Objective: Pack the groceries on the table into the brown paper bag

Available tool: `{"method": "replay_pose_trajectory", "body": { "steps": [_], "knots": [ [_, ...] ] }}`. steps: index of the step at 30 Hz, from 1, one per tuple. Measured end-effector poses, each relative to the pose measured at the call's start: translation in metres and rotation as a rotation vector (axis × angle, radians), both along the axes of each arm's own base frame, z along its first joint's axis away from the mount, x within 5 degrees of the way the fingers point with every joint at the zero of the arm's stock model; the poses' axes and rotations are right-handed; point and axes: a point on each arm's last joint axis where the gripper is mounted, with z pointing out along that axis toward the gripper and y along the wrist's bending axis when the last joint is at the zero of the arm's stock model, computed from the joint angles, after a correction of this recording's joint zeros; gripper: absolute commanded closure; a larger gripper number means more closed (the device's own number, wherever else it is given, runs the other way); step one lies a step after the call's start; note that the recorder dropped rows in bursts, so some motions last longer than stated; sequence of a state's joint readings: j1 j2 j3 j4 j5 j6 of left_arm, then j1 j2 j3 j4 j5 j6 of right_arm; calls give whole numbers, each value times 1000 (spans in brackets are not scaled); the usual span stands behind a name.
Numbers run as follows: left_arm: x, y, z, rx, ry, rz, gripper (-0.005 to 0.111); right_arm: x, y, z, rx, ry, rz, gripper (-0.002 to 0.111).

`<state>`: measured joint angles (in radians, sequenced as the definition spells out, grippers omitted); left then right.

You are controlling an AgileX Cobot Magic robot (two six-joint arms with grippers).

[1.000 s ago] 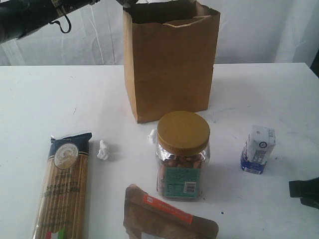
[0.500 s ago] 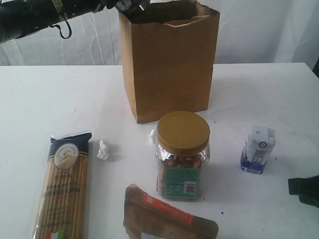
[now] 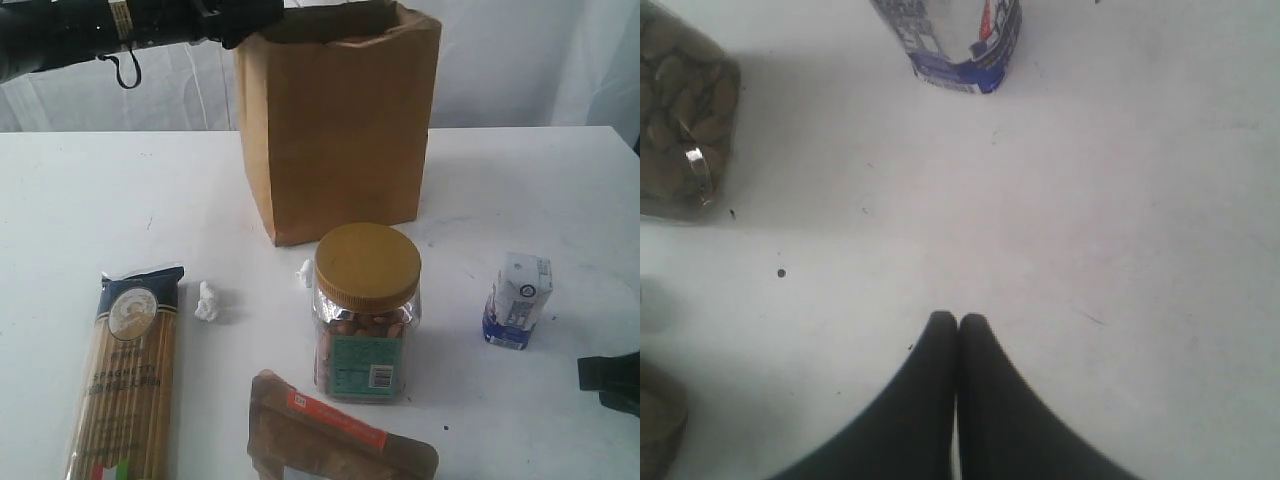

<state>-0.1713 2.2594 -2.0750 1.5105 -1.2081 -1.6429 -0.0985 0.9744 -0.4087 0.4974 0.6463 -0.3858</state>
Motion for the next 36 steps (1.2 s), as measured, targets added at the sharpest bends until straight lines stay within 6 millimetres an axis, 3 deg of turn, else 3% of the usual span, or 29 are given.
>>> {"method": "replay_pose_trajectory", "body": {
  "steps": [12,15,19,22,25,26,28,36],
  "knots": [
    [0,1,2,-24,-7,3,2,2,-1,1,-5,-19,-10,108],
    [3,12,3,-21,-17,24,2,2,-1,1,-7,-24,-13,108],
    [8,42,9,-6,-36,81,4,3,-2,1,-10,-32,-17,108],
    [9,71,19,14,-33,135,23,4,-2,2,-15,-45,-23,108],
    [6,97,32,39,-44,185,60,5,-3,2,-19,-59,-30,108],
    [5,104,38,49,-51,200,80,6,-3,3,-22,-66,-33,108],
    [2,117,45,83,-66,231,106,7,-4,3,-26,-78,-39,108],
    [-7,144,58,90,59,291,107,8,-5,4,-32,-95,-48,108]
  ]
}}
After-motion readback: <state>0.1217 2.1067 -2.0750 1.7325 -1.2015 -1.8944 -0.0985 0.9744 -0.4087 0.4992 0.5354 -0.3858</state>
